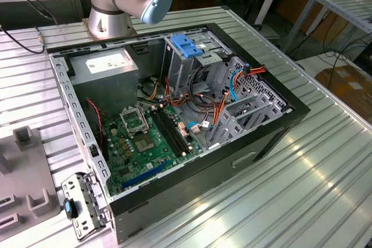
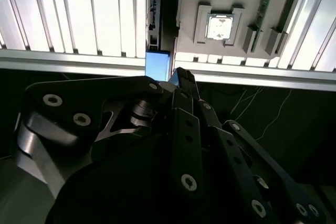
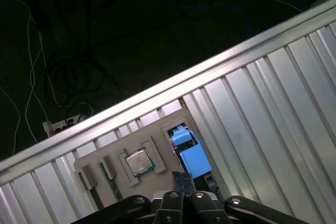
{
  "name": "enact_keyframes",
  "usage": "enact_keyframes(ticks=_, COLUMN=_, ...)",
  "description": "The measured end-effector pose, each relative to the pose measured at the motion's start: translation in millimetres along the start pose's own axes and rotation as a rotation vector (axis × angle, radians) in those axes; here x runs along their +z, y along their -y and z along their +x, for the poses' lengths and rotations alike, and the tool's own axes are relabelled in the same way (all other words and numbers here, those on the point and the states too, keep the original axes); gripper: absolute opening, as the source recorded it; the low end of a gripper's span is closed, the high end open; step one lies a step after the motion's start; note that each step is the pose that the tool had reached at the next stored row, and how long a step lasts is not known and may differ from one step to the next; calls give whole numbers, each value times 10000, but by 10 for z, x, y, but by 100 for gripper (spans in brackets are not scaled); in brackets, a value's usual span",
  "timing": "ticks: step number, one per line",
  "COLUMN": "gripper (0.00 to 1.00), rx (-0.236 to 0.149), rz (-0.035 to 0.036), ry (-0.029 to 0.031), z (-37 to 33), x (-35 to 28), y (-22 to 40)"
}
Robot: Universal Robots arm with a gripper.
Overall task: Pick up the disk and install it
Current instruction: 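Pick up the disk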
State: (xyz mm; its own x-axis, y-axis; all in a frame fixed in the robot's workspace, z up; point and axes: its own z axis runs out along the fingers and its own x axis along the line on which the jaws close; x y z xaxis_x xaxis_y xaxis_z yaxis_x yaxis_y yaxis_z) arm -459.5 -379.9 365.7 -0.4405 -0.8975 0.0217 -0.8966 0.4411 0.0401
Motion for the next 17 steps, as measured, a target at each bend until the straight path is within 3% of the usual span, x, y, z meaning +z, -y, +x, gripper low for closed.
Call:
enact_keyframes(ticks=7, gripper=11, rx=-381, rz=14, ry=-13, z=-5, x=2, y=-3)
enact_keyframes(ticks=13, gripper=11, rx=-1409, rz=36, ry=-54, z=-5, x=4, y=-2)
enact_keyframes(ticks=15, gripper=11, rx=-2012, rz=52, ry=-77, z=-5, x=4, y=-2)
enact_keyframes(ticks=17, gripper=11, rx=-2336, rz=59, ry=-89, z=-5, x=5, y=-2)
